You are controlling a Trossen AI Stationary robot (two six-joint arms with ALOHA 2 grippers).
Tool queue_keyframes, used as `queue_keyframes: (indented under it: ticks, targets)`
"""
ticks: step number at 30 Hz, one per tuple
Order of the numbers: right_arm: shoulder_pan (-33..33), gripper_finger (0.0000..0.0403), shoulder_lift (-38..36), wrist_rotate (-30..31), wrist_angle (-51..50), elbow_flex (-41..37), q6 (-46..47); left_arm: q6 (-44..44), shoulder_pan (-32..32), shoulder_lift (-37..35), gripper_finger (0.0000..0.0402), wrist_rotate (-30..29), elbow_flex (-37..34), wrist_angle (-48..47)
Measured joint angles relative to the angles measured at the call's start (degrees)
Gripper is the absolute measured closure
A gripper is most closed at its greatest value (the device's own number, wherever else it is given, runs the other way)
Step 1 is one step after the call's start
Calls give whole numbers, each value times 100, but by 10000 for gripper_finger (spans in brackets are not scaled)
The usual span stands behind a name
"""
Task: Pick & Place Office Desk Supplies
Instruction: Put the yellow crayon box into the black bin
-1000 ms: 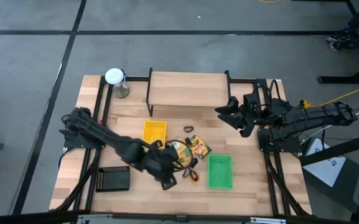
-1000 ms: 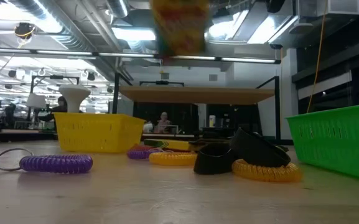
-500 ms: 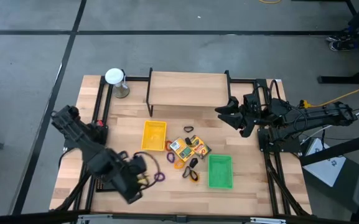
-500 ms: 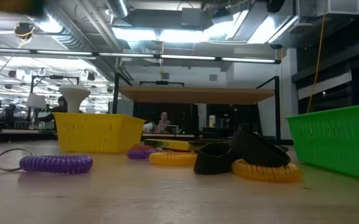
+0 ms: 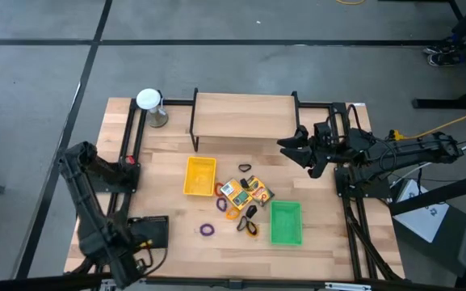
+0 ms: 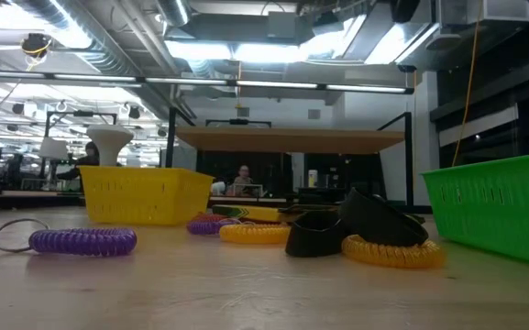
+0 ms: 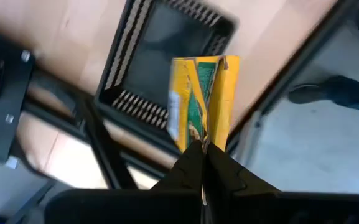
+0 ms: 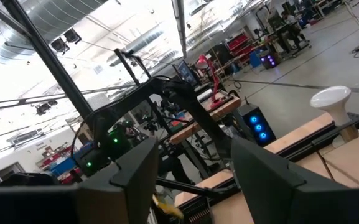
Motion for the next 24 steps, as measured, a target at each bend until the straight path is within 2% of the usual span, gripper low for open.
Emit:
queue_keyframes:
  ticks: [5, 10, 16, 24]
  targets:
    - [0, 197, 118, -2, 2, 0, 118, -564, -393, 2, 400, 196, -415, 3]
    - [0, 197, 235, -2, 11, 0, 256, -1251, -530, 2, 399, 214, -753, 2]
    - [0, 197, 347, -2, -2, 0, 375, -2180, -541, 4, 400, 506, -1047, 17]
    - [-2, 197, 393, -4, 10, 0, 450, -2933, -429, 4, 400, 507, -1083, 132]
